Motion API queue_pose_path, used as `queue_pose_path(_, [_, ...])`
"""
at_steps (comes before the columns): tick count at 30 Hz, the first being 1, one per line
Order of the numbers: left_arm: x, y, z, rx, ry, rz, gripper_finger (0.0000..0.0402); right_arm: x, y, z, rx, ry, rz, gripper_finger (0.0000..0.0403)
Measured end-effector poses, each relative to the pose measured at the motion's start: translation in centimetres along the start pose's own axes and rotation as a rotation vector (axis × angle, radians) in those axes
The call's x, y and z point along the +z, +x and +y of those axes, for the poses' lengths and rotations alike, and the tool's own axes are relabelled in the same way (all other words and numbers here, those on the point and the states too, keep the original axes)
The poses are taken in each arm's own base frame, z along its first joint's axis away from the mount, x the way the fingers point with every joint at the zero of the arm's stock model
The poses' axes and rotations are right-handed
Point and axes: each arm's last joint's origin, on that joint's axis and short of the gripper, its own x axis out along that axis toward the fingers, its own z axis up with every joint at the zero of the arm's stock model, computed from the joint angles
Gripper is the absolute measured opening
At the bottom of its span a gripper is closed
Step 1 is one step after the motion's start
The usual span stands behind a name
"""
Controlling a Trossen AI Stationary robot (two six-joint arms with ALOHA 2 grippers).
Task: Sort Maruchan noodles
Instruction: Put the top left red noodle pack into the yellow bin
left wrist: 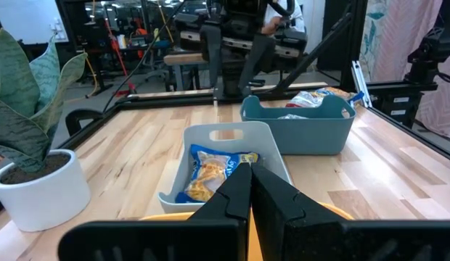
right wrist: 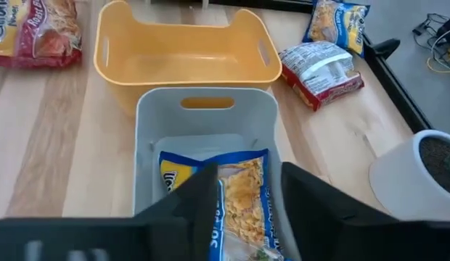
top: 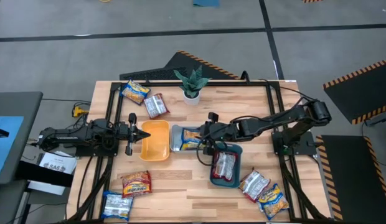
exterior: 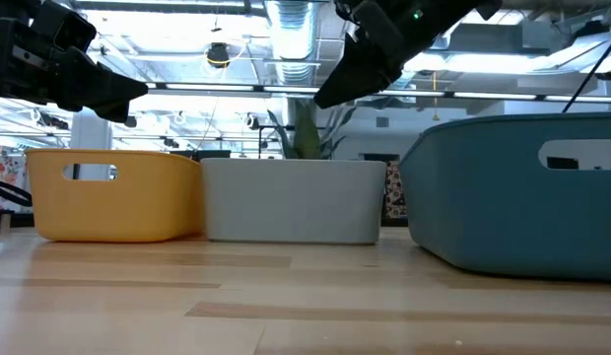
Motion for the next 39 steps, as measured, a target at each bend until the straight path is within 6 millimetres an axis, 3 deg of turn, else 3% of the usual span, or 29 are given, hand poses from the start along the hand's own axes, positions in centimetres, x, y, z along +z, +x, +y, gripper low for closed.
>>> queue_pose_path(5, [0.0,0.0,0.0,0.0,0.0,0.0,0.0,0.6,-1.5,-0.3,-0.007,-0.049,-0.018,0.0241])
queue_pose_path(12, [0.0,0.0,0.0,0.0,0.0,0.001,0.0,0.1,-5.6,-1.3,-0.236,-0.012,0.033,0.0248])
queue_pose_path(21, [0.1,0.0,0.0,0.002,0.001,-0.008,0.0,-4.1,-8.2,-2.8,-0.344,0.053,0.006,0.0248])
queue_pose_path(26, [1.9,-0.1,0.6,0.167,-0.002,-0.186,0.0,-4.8,-8.6,-3.9,-0.371,0.109,-0.01,0.0248])
queue_pose_path(31, [3.4,-0.5,0.7,0.192,-0.016,-0.349,0.0,-4.6,-8.4,-4.5,-0.379,0.149,-0.032,0.0248])
queue_pose_path(35, [2.3,0.2,1.4,0.412,-0.15,-0.211,0.0008,-4.4,-8.3,-4.7,-0.359,0.165,-0.044,0.0248])
queue_pose_path(39, [0.9,0.9,2.4,0.648,-0.239,-0.085,0.0046,-4.3,-8.3,-4.7,-0.357,0.172,-0.05,0.0248])
